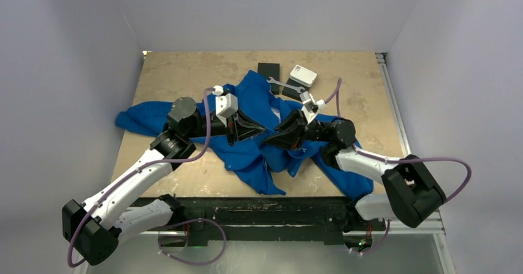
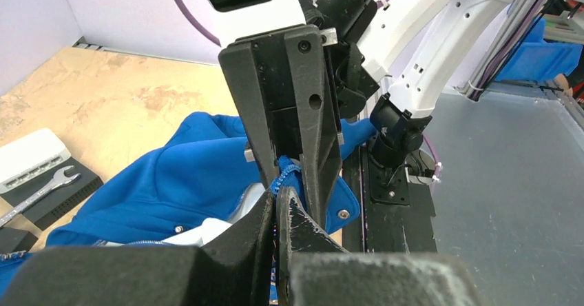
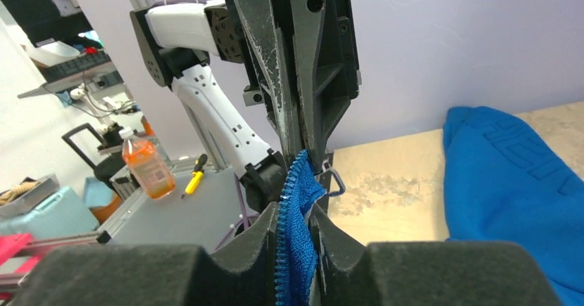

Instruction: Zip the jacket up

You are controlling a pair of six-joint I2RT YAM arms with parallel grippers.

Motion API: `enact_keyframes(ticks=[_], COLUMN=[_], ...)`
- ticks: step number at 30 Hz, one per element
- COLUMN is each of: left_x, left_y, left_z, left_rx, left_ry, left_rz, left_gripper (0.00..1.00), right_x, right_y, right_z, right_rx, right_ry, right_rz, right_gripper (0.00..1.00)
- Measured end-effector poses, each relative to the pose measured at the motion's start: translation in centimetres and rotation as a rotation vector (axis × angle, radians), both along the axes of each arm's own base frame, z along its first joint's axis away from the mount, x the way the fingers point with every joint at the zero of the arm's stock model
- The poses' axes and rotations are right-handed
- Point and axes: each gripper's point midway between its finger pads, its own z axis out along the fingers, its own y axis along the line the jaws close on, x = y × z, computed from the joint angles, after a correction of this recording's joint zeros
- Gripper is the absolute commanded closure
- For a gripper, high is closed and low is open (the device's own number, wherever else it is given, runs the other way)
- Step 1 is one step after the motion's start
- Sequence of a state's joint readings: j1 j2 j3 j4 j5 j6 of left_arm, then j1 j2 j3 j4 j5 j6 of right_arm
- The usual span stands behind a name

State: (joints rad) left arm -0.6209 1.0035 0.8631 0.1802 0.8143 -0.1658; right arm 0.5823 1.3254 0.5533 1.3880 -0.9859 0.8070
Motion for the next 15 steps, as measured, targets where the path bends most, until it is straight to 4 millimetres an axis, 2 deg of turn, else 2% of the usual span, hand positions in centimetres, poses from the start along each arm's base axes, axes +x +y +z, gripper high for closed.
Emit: enact_keyframes(ticks=[6,12,13,15], left_x=[0.2,0.4,0.5,0.6], left_y=[0.3,0.5,0.5,0.7], left_z=[0.3,0.2,0.2,0.3], left_rx=[-0.027,-0.049,-0.051,-0.057], left_ry=[0.005,0.009,0.006,0.002], left_rz=[0.017,0.031,0.037,0.052], left_gripper=[1.00,1.00,1.00,1.00], right_x=[0.0,0.4,0.4,0.4], right_y=[0.1,0.6,0.7,1.2], right_z=[-0.5,-0.5,-0.4,-0.2], right_rx=[0.013,0.031,0.038,0.049], right_ry=[0.089,0.144,0.142,0.128], right_rz=[0.033,0.019,0.015,-0.004], right_gripper=[0.59,0.60,0.62,0.75])
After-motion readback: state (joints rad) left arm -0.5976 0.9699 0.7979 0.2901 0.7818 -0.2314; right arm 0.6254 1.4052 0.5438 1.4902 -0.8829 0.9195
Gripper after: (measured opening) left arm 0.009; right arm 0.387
